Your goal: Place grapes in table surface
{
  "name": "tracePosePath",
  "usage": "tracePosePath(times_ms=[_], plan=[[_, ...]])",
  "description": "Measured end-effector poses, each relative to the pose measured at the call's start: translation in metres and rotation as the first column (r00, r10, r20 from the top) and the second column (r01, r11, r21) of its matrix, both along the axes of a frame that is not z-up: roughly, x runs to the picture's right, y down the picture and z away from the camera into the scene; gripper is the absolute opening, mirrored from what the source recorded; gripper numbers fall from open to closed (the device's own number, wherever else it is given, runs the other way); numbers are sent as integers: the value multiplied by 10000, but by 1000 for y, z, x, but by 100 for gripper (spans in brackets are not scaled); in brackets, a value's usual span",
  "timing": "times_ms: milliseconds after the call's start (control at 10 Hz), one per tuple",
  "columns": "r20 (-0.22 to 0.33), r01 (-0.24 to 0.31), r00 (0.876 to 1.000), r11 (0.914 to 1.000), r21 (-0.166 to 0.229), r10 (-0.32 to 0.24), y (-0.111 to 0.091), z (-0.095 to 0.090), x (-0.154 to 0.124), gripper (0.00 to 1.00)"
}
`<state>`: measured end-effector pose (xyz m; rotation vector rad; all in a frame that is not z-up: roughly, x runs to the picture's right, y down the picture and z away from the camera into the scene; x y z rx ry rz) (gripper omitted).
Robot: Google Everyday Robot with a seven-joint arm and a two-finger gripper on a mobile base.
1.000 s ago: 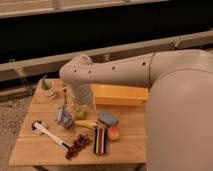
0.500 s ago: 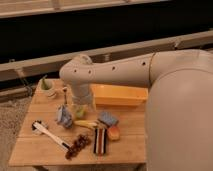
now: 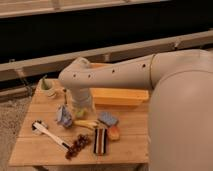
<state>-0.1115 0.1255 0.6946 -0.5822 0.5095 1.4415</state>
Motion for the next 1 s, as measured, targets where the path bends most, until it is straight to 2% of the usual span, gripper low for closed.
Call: tracePosePath(times_ms=[200, 500, 700, 1000], plan=[[115, 11, 9999, 10000, -25, -10, 37, -11, -8, 65], [246, 327, 9992, 9994, -93, -324, 87, -8, -20, 65], [274, 600, 9978, 9981, -118, -596, 109, 0, -26, 65], [312, 899, 9955, 9958, -186, -893, 127, 21, -32, 65]])
